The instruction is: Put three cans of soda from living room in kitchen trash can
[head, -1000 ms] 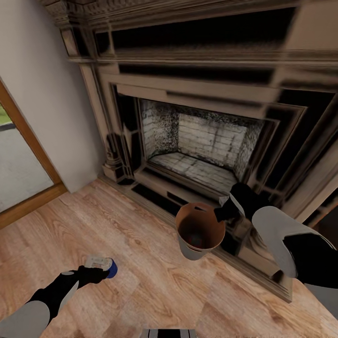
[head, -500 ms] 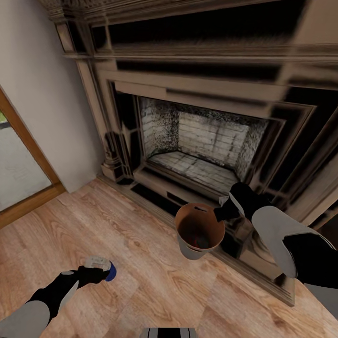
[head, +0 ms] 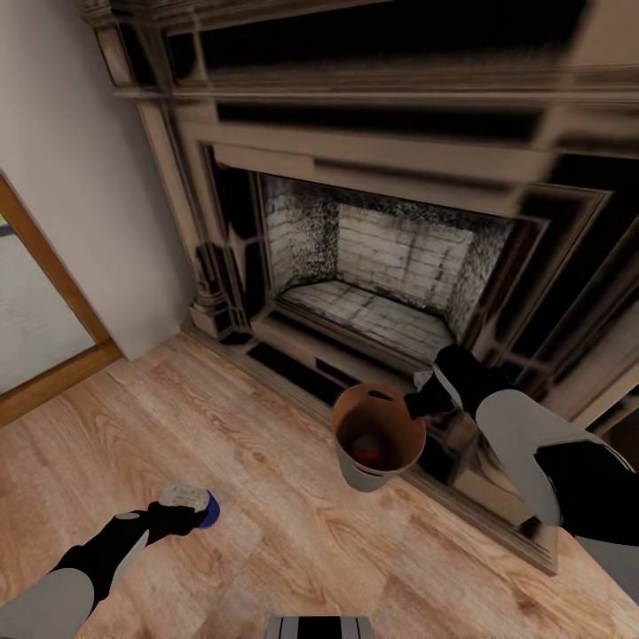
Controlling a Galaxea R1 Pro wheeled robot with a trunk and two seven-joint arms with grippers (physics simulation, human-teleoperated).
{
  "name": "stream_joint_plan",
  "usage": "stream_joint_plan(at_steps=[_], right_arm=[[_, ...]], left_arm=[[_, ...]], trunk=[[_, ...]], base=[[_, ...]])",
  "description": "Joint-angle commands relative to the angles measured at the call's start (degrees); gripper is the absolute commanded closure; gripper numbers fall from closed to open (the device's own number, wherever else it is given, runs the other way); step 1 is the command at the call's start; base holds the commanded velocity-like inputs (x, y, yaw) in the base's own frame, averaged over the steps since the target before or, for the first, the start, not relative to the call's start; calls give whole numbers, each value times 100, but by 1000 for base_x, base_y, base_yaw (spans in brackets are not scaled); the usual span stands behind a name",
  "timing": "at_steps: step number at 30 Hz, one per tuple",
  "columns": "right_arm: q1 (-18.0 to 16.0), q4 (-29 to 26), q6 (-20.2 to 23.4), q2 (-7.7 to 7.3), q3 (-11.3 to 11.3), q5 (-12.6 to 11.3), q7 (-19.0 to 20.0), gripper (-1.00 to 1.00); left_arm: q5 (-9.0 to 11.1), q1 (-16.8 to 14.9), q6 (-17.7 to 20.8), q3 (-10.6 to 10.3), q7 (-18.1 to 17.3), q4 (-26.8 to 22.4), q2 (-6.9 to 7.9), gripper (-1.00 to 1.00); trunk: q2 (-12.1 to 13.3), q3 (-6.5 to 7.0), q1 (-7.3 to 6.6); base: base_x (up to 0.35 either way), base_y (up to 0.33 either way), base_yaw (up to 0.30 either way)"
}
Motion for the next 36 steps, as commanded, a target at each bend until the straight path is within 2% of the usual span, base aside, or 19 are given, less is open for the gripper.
stream_joint_plan(at_steps=[1,3,12,21,36], right_arm=[[-4,-3,25,1,-36,-166,20,100],[-4,-5,25,2,-35,-166,20,100],[-4,1,25,3,-33,-166,20,100],[-4,1,25,3,-25,-166,20,100],[-4,1,25,6,-8,-166,20,100]], left_arm=[[0,-1,3,0,-1,1,0,-100],[4,-1,9,0,-3,-2,-1,-100],[-2,-3,11,0,-10,-17,1,-100],[7,-3,19,0,-2,-24,1,-100],[9,-2,-24,0,-14,-50,1,-100]], trunk=[[-2,-25,1],[-5,-80,6],[-5,-142,6],[-5,-152,6],[-5,-153,6]], base=[[0,0,0],[0,0,0],[34,0,0],[211,0,0],[19,28,0]])
